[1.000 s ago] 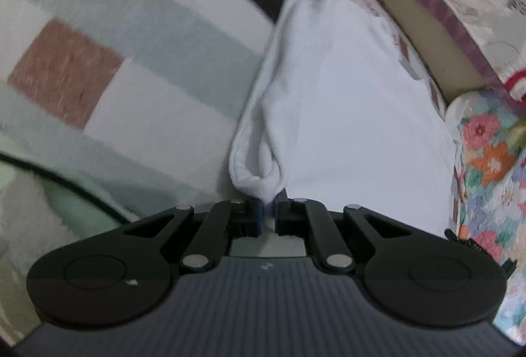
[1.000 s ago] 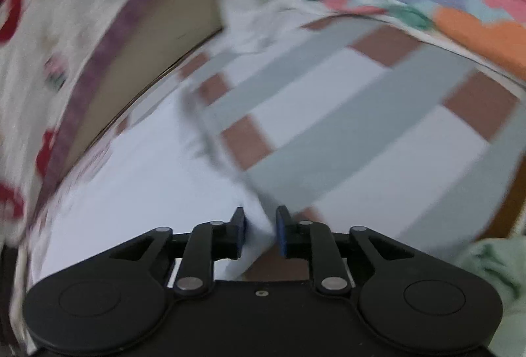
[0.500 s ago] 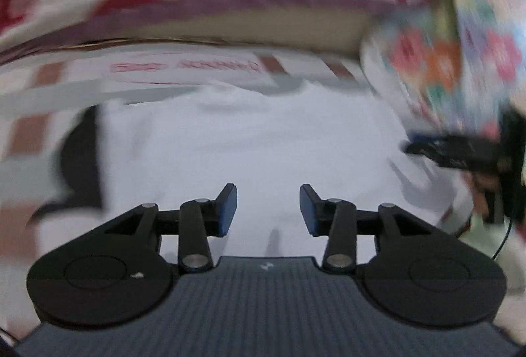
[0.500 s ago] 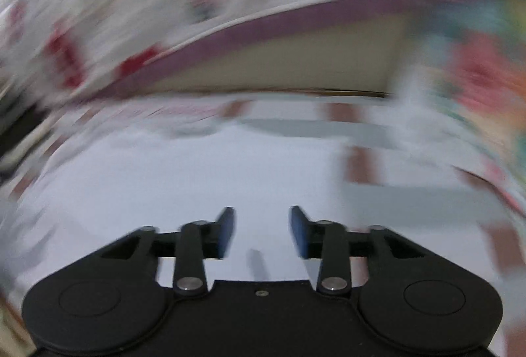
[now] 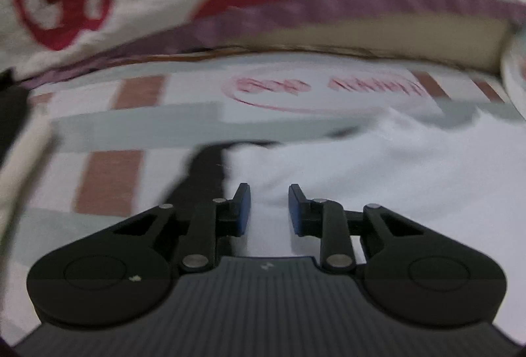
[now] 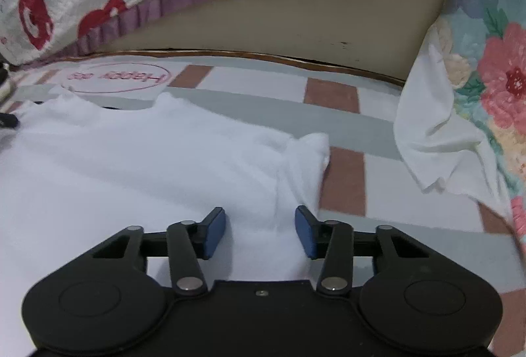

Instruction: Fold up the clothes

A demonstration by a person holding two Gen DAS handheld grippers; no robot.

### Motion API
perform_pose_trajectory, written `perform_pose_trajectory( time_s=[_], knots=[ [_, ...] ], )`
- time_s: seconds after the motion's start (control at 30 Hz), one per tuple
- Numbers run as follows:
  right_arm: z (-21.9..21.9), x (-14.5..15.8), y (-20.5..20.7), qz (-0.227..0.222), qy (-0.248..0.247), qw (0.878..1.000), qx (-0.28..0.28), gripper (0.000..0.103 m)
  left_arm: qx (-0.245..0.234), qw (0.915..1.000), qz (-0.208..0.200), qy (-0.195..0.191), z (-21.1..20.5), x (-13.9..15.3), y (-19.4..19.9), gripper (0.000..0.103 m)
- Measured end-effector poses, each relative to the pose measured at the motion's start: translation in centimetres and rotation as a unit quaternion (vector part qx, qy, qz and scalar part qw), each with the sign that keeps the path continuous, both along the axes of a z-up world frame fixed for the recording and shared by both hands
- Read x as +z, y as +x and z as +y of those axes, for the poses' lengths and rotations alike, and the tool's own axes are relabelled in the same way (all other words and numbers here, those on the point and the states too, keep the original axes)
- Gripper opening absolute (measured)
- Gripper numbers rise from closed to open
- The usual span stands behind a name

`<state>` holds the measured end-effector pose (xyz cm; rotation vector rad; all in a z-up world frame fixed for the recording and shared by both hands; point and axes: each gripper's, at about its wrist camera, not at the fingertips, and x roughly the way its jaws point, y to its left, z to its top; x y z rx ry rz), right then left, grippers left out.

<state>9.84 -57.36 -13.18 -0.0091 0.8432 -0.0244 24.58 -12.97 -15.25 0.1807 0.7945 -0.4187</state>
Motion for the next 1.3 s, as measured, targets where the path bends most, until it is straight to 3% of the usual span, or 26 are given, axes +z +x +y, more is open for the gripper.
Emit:
perform_pose_trajectory(
  time_s=[0.07,0.1,0.2,0.23,0.33,0.37,0.4,0.6,0.7,0.77,0.83,0.9,1.0,1.07,1.13,1.23,1.3],
  knots=[
    [0.6,0.3,0.7,0.002,-0.022,1.000,-0.003,0.048,0.023,0.9996,-0.017,-0.002,1.2,0.6,0.5,0.047],
    [0.8,0.4,1.1,0.002,-0.033,0.999,-0.005,0.049,0.016,0.9996,-0.004,-0.023,1.7,0.6,1.1,0.050],
    [1.5,0.8,2.3,-0.009,-0.052,0.999,0.002,0.053,-0.022,0.9933,0.083,-0.078,2.1,0.1,2.9,0.057],
    [1.6,0.8,2.8,-0.011,-0.059,0.998,0.003,0.053,-0.027,0.9921,0.098,-0.074,1.8,-0.2,3.2,0.057],
    [1.4,0.1,4.1,0.000,-0.074,0.997,-0.004,0.056,-0.046,0.9975,0.050,-0.019,0.2,-0.6,2.6,0.056],
    [1.1,-0.4,4.3,0.004,-0.073,0.997,-0.006,0.062,-0.052,0.9982,0.029,-0.002,-0.2,-0.8,2.3,0.039],
    [0.6,-0.7,4.2,-0.003,-0.061,0.998,-0.008,0.066,-0.050,0.9984,0.025,-0.002,-0.2,-0.9,2.4,0.009],
    [-3.0,-1.8,4.0,-0.019,0.042,0.998,-0.033,0.065,-0.033,0.9995,0.002,-0.001,-0.4,-1.6,2.4,0.009],
    [-3.1,-2.0,3.9,-0.031,0.050,0.997,-0.048,0.059,-0.023,0.9997,-0.010,0.003,-0.5,-1.8,2.0,0.013],
    [-3.2,-2.0,4.1,-0.035,0.054,0.996,-0.068,0.056,-0.016,0.9990,-0.032,0.028,-1.3,-0.9,1.4,0.024],
    [-3.0,-1.6,4.3,-0.039,0.034,0.994,-0.096,0.056,-0.007,0.9973,-0.060,0.041,-1.7,0.2,0.9,0.034],
    [-2.3,-0.8,4.5,-0.047,-0.007,0.993,-0.107,0.056,-0.032,0.9971,-0.066,0.021,-2.3,1.5,0.9,0.033],
    [0.6,1.0,4.8,-0.079,-0.077,0.992,-0.062,0.056,-0.142,0.9894,0.023,-0.019,-4.5,2.7,0.8,0.029],
    [2.6,2.1,5.0,-0.091,-0.066,0.994,0.000,0.056,-0.193,0.9804,0.029,-0.024,-6.1,3.3,-0.9,0.029],
    [4.5,2.5,5.5,-0.073,-0.024,0.996,0.038,0.056,-0.234,0.9699,0.050,-0.044,-7.6,2.9,-2.2,0.033],
    [7.4,1.8,6.5,-0.016,0.034,0.996,0.085,0.057,-0.221,0.9695,0.103,-0.031,-10.1,0.5,-1.3,0.033],
    [9.1,0.7,7.4,0.023,0.033,0.994,0.103,0.057,-0.191,0.9761,0.098,-0.034,-10.8,-0.9,0.0,0.033]
  ],
)
